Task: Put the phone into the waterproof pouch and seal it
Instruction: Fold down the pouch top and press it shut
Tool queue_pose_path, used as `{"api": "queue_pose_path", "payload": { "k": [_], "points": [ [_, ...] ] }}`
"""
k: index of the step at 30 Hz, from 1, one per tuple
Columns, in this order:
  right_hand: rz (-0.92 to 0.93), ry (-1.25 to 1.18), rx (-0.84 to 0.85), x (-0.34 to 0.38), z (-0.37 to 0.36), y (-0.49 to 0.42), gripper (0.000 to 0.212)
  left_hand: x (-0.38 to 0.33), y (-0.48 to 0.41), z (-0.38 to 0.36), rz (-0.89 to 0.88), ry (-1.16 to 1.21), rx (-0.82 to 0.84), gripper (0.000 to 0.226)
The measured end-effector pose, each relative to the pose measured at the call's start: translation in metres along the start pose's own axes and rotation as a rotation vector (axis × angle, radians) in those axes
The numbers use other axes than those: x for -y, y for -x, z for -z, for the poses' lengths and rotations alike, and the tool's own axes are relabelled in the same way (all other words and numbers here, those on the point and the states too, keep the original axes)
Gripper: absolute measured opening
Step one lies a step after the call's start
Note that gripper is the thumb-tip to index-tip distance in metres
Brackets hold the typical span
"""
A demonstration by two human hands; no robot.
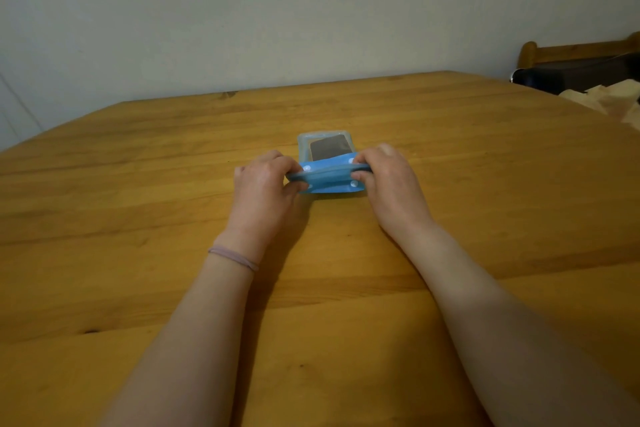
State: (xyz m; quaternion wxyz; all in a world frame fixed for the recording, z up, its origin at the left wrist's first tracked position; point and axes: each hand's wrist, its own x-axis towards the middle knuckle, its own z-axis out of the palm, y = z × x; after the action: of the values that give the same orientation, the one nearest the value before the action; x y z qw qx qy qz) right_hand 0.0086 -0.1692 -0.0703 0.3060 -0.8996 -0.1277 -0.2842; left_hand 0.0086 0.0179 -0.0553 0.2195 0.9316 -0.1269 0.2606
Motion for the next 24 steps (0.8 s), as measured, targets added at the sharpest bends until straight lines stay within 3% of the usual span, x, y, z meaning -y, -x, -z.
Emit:
{"api": "queue_pose_path", "payload": {
  "k": [7,14,24],
  "points": [
    [0.003,-0.006,-0.010,-0.001,0.001,0.001,0.004,-0.001,0.000,0.001,0.000,-0.062,-0.052,0.010],
    [0.098,0.009,0.034,0.010,-0.005,0.002,0.004,-0.022,0.005,-0.006,-0.179,-0.211,-0.065,0.014],
    [0.059,-0.004,-0.023,0.000,0.004,-0.003,0.005,-0.012,0.003,-0.001,-0.158,-0.221,-0.123,0.017]
  ]
}}
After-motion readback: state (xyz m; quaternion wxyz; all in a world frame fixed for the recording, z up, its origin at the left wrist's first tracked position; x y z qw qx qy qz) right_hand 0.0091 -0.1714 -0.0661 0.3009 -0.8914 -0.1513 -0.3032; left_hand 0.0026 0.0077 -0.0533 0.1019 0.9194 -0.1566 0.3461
